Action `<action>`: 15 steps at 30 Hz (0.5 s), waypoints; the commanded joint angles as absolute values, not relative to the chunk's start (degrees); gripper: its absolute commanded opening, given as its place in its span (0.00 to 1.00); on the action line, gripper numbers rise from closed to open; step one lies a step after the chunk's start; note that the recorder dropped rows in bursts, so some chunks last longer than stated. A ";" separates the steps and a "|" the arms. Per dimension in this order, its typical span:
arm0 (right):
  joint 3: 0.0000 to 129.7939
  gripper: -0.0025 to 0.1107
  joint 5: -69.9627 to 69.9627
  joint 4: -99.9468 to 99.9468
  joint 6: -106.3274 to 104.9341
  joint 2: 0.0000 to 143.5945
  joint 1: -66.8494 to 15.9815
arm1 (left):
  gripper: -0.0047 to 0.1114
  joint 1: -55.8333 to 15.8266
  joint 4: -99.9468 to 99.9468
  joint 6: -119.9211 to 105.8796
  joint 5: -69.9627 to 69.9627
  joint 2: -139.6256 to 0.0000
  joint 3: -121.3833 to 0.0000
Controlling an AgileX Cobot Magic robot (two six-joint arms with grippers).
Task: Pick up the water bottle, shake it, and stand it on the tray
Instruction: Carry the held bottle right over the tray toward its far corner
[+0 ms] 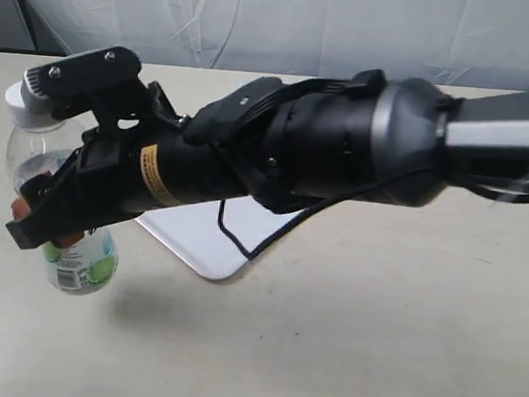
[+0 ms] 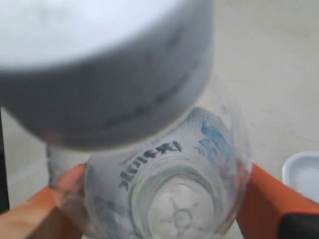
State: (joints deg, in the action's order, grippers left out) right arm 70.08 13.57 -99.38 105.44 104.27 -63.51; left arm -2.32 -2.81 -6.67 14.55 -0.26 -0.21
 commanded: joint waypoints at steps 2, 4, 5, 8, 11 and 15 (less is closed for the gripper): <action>62.94 0.02 1.64 -99.95 106.65 95.46 -63.37 | 0.04 -2.34 -2.54 -6.52 14.16 0.00 0.00; 59.70 0.02 -5.01 -99.95 106.53 92.24 -63.37 | 0.04 -2.34 -2.54 -6.52 14.16 0.00 0.00; 57.21 0.02 -11.59 -99.95 106.42 90.58 -63.37 | 0.04 -2.34 -2.54 -6.52 14.16 0.00 0.00; 52.73 0.02 -27.25 -87.66 106.29 86.80 -63.37 | 0.04 -2.34 -2.54 -6.52 14.16 0.00 0.00; 51.10 0.02 -19.56 -81.63 91.37 84.48 -63.37 | 0.04 -2.34 -2.54 -6.52 14.16 0.00 0.00; 50.49 0.02 -18.99 -75.28 72.51 81.43 -63.37 | 0.04 -2.34 -2.54 -6.52 14.16 0.00 0.00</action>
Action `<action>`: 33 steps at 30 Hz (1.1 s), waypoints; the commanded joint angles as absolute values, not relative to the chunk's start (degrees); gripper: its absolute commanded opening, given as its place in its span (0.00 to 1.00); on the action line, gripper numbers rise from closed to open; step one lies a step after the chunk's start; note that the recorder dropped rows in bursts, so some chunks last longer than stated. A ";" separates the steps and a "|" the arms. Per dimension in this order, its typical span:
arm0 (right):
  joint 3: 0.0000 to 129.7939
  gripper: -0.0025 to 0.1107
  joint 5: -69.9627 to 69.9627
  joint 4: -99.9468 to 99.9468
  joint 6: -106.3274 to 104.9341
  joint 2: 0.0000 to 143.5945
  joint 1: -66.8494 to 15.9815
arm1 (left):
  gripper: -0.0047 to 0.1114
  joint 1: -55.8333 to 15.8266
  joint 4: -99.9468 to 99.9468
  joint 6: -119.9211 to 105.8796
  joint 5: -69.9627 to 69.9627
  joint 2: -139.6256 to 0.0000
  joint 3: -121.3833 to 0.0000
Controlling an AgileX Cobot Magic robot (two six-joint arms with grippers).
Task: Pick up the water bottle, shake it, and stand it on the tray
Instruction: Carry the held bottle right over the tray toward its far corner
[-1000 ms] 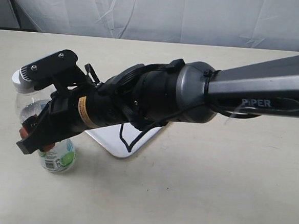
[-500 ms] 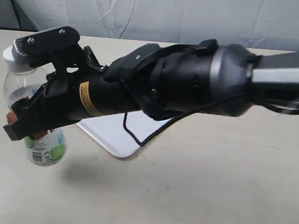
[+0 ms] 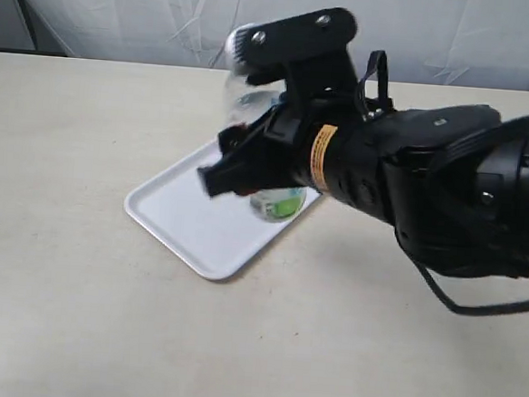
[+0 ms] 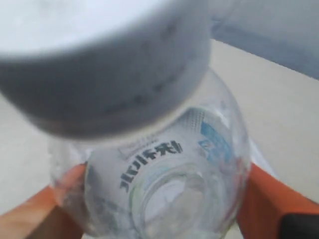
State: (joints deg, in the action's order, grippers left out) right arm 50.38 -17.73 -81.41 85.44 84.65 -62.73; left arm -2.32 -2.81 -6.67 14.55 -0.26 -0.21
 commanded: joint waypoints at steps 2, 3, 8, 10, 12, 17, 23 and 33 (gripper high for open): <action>51.73 0.02 -41.87 -71.81 81.51 81.64 -63.30 | 0.04 -2.34 -2.54 -6.52 14.16 0.00 0.00; 51.71 0.02 -47.56 -71.23 84.93 81.64 -63.30 | 0.04 -2.34 -2.54 -6.52 14.16 0.00 0.00; 51.88 0.02 -22.40 -49.81 44.13 78.63 -63.43 | 0.04 -2.34 -2.54 -6.52 14.16 0.00 0.00; 53.79 0.02 -32.51 -51.86 57.75 78.35 -60.45 | 0.04 -2.34 -2.54 -6.52 14.16 0.00 0.00; 53.37 0.02 -29.99 -50.42 64.10 78.06 -59.27 | 0.04 -2.34 -2.54 -6.52 14.16 0.00 0.00; 53.95 0.02 -39.35 -51.38 66.09 75.11 -55.95 | 0.04 -2.34 -2.54 -6.52 14.16 0.00 0.00; 53.11 0.02 -27.59 -34.98 45.73 74.96 -51.70 | 0.04 -2.34 -2.54 -6.52 14.16 0.00 0.00; 49.84 0.02 -22.17 -26.93 40.79 68.93 -51.39 | 0.04 -2.34 -2.54 -6.52 14.16 0.00 0.00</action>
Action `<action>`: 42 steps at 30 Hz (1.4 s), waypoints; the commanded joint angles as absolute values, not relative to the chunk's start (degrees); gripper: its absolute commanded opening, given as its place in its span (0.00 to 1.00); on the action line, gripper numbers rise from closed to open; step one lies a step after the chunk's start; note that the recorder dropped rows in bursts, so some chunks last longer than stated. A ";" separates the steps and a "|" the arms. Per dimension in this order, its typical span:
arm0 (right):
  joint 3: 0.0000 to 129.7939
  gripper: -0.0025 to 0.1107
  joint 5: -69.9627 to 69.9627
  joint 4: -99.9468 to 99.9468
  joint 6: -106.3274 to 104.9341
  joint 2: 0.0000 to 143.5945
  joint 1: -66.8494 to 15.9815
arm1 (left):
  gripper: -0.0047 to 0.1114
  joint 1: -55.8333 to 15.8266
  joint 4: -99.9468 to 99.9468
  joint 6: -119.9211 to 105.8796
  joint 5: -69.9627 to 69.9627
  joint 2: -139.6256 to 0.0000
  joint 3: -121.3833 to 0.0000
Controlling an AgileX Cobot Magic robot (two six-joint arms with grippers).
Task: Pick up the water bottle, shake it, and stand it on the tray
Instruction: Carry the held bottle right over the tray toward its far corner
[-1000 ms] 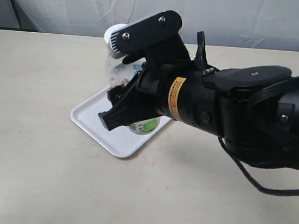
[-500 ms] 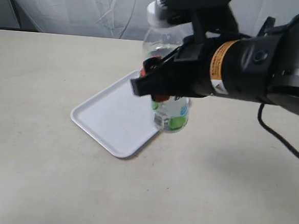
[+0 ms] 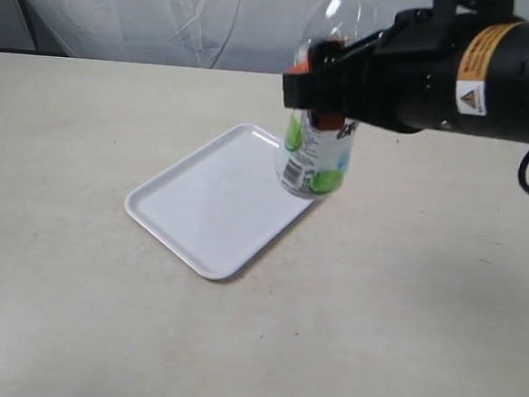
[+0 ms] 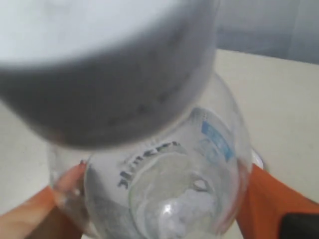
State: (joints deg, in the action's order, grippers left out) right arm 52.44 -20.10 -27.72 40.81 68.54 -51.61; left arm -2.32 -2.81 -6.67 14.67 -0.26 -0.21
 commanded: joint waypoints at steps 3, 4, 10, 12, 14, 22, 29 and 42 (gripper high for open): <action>46.53 0.02 -26.70 -23.49 38.30 70.86 -51.39 | 0.04 -2.34 -2.54 -6.52 14.16 0.00 0.00; 46.80 0.02 -27.43 -22.69 37.71 69.66 -51.39 | 0.04 -2.34 -2.54 -6.52 14.16 0.00 0.00; 49.05 0.02 -21.63 -24.29 37.71 61.08 -51.39 | 0.04 -2.34 -2.54 -6.52 14.16 0.00 0.00; 47.54 0.02 -26.44 -25.31 37.71 62.42 -51.39 | 0.04 -2.34 -2.54 -6.52 14.16 0.00 0.00; 46.00 0.02 -30.68 -22.96 37.54 64.41 -51.39 | 0.04 -2.34 -2.54 -6.52 14.16 0.00 0.00; 52.57 0.02 -27.65 -19.70 32.52 57.10 -51.47 | 0.04 -2.34 -2.54 -6.52 14.16 0.00 0.00; 45.45 0.02 -27.20 -18.60 29.97 62.65 -52.09 | 0.04 -2.34 -2.54 -6.52 14.16 0.00 0.00; 45.31 0.02 -21.24 -27.46 36.11 62.20 -53.53 | 0.04 -2.34 -2.54 -6.52 14.16 0.00 0.00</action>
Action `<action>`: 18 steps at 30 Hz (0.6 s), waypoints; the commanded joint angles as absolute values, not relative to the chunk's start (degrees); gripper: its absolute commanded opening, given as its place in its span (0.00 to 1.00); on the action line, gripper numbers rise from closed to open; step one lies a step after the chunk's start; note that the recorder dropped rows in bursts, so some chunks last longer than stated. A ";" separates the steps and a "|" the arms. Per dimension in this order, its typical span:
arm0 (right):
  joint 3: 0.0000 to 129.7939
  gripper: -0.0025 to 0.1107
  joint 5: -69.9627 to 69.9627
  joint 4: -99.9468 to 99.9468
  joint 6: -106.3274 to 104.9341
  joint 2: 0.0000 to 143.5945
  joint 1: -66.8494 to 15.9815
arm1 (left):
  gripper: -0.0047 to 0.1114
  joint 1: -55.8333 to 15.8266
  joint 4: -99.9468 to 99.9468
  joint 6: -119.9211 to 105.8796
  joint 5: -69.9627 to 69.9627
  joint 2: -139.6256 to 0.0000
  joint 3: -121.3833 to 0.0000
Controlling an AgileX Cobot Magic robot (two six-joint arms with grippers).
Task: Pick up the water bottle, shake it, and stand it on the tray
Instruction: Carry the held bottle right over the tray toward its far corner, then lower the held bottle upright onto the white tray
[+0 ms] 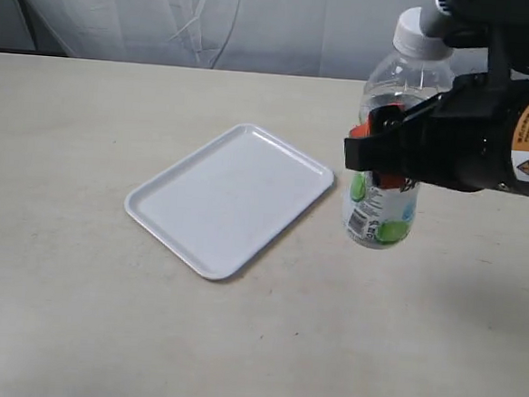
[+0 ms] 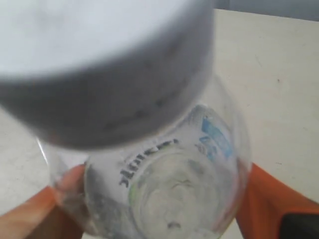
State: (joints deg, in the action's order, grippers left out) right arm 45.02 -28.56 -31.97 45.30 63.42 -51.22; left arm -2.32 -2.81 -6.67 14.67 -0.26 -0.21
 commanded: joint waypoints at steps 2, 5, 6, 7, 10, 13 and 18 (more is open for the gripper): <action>45.70 0.02 -22.50 -28.75 31.32 62.07 -53.68 | 0.04 -2.34 -2.54 -6.52 14.16 0.00 0.00; 46.03 0.02 -31.73 -43.06 52.91 63.33 -50.31 | 0.04 -2.34 -2.54 -6.52 14.16 0.00 0.00; 46.03 0.02 -34.44 -44.60 59.83 63.95 -50.07 | 0.04 -2.34 -2.54 -6.52 14.16 0.00 0.00; 46.03 0.02 -33.90 -43.47 59.31 64.31 -50.04 | 0.04 -2.34 -2.54 -6.52 14.16 0.00 0.00; 46.03 0.02 -21.36 -26.48 35.55 64.29 -52.50 | 0.04 -2.34 -2.54 -6.52 14.16 0.00 0.00; 46.44 0.02 -19.53 -23.91 28.14 64.41 -51.77 | 0.04 -2.34 -2.54 -6.52 14.16 0.00 0.00; 46.61 0.02 -20.40 -30.44 46.07 64.31 -48.97 | 0.04 -2.34 -2.54 -6.52 14.16 0.00 0.00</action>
State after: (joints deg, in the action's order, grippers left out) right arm 46.15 -22.43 -29.48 44.17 65.40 -49.24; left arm -2.32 -2.81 -6.67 14.67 -0.26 -0.21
